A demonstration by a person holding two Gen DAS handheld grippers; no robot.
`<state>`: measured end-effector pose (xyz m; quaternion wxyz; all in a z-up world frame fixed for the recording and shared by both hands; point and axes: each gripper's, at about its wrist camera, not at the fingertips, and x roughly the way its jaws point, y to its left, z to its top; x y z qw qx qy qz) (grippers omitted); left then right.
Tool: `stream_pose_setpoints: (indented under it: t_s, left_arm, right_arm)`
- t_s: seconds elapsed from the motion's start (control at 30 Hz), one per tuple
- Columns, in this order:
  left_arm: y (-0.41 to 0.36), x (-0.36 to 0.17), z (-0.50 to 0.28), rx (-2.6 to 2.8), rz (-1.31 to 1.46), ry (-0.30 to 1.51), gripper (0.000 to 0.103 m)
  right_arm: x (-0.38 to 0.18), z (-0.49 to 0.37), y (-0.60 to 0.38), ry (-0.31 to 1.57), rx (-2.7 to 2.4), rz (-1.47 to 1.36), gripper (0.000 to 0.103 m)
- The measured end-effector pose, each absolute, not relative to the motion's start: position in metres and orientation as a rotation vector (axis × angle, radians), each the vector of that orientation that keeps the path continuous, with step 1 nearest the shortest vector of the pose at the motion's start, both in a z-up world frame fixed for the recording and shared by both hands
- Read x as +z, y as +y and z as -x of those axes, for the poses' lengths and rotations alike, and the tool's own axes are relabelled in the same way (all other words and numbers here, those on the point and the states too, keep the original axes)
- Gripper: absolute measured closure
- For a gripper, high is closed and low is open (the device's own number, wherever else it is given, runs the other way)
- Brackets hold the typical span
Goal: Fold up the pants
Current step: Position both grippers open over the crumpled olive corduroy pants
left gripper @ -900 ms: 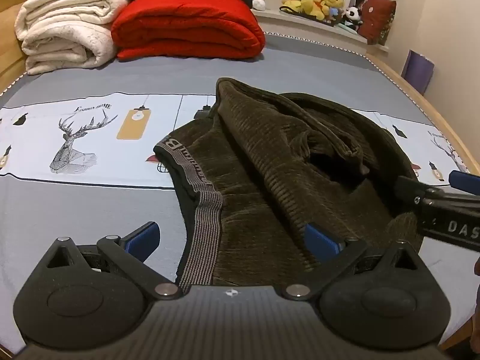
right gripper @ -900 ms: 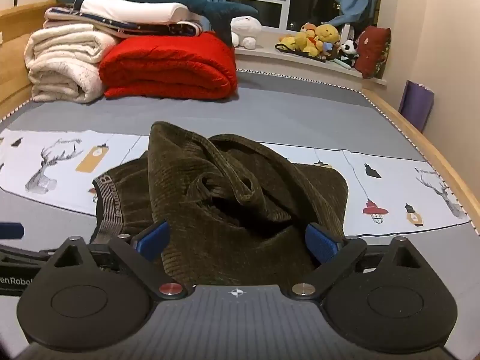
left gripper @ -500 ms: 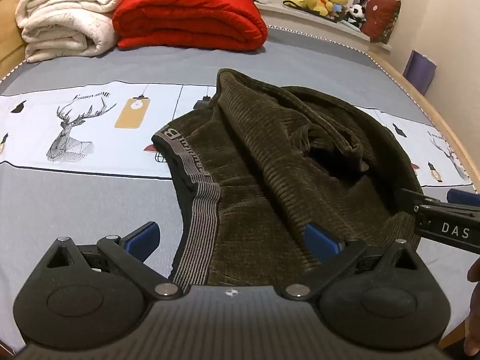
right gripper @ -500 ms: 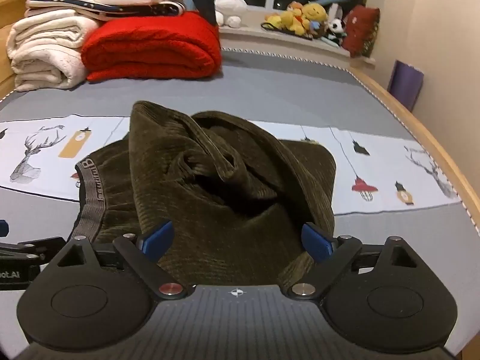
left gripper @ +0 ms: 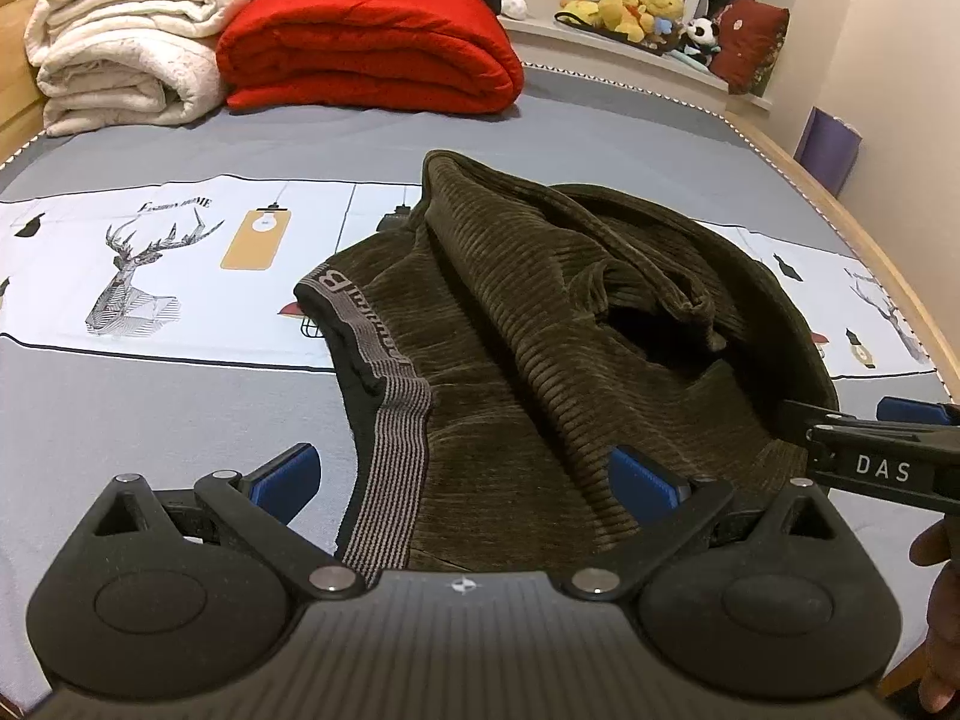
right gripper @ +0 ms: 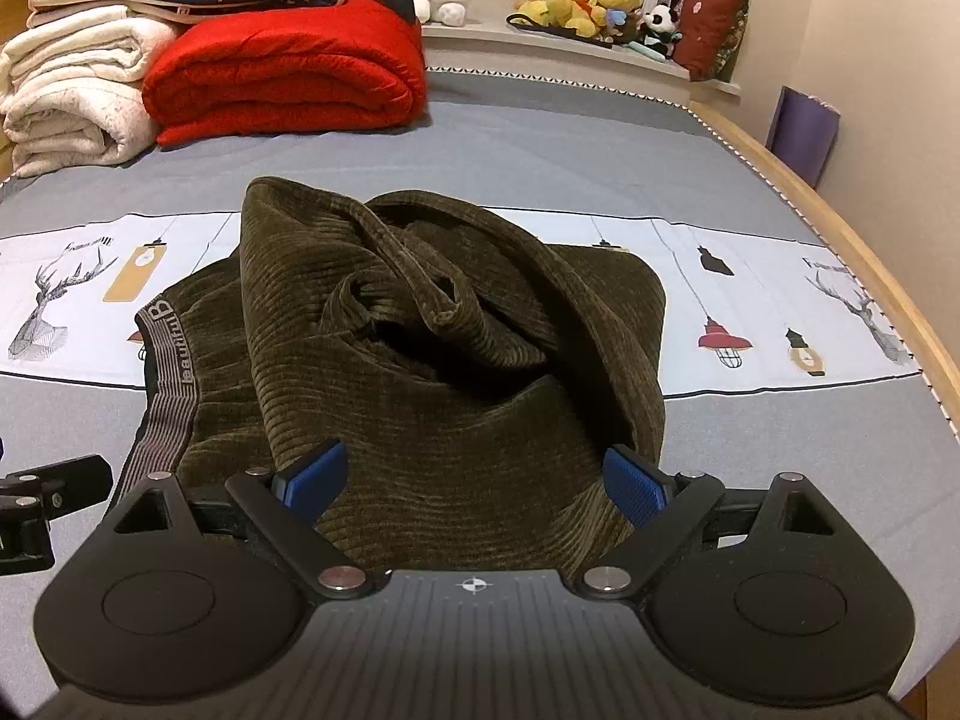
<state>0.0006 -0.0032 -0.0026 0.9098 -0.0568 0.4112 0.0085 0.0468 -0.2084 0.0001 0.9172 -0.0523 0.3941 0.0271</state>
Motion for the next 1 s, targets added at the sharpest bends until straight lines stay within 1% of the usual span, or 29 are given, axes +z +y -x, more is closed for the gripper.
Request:
stream_pose_setpoints:
  t_s: [1.0]
  left_arm:
    - [-0.0047, -0.0053, -0.001, 0.008, 0.117, 0.855, 0.001]
  right_arm:
    - [-0.0074, -0.051, -0.2053, 0.845, 0.052, 0.124, 0.01]
